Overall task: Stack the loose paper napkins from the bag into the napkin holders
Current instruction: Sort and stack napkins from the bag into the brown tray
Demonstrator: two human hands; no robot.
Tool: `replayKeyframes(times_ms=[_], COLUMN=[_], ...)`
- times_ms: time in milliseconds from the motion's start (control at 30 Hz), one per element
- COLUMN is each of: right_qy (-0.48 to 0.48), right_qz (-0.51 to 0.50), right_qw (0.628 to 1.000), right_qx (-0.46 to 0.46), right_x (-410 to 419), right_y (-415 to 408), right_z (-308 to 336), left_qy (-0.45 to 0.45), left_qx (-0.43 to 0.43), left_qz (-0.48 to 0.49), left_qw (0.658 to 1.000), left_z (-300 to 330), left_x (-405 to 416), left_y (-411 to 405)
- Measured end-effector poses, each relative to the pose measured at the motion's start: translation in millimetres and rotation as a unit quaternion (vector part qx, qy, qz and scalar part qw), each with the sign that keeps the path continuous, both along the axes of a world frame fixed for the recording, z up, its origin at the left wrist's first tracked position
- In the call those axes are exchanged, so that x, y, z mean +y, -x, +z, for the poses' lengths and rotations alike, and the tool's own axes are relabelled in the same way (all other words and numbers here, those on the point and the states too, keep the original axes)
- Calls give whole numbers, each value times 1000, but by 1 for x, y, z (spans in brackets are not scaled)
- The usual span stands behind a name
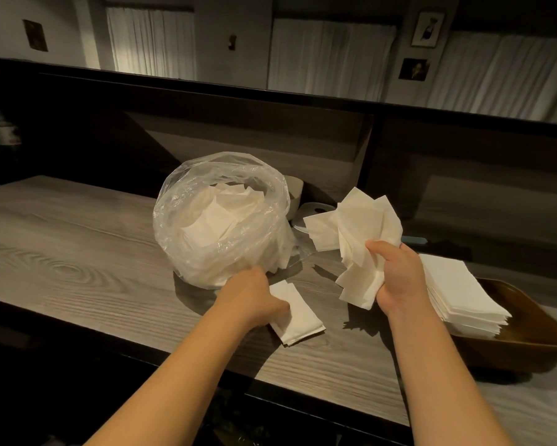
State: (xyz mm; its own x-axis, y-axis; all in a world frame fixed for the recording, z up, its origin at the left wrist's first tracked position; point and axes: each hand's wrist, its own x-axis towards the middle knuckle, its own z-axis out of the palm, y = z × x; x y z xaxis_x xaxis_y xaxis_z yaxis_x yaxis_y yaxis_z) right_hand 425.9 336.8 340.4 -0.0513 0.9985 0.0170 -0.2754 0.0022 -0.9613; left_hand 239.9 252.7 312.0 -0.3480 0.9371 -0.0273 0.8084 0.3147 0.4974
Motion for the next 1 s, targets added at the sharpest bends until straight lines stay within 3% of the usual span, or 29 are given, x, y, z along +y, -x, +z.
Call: replayKeyframes(times_ms=[133,267,367,467,600,667,767,833,1000], right_qy=[6,13,7,-13,-50,-61,-51,-24,28], right_qz=[4,3,18,60,150,222,293,257,195], right_qw=[1000,1000,1000,998,986,973,941,931,929], right_qx=[1,8,6,18,48,17,-162,-259,-313], right_x=[-2,-3,-5,-10,-18,-20,-20,-17,-11], right_y=[1,0,-2,-8,-20,-25,-24,-19,-9], right_z=[2,4,7,14,24,24,20,18,14], left_qy=[93,49,-41,-115,-190,-201,-141,-70,93], left_qx=[10,-22,-197,-367,-431,-424,-455,-469,-498], left_qz=[-32,-35,-4,32,65,65,-3,-69,-117], left_qw=[995,998,980,923,880,881,879,878,854], left_z=[12,11,6,8,13,14,17,18,2], left_x=[6,11,16,26,43,54,66,69,66], left_y=[0,4,8,10,9,12,21,25,28])
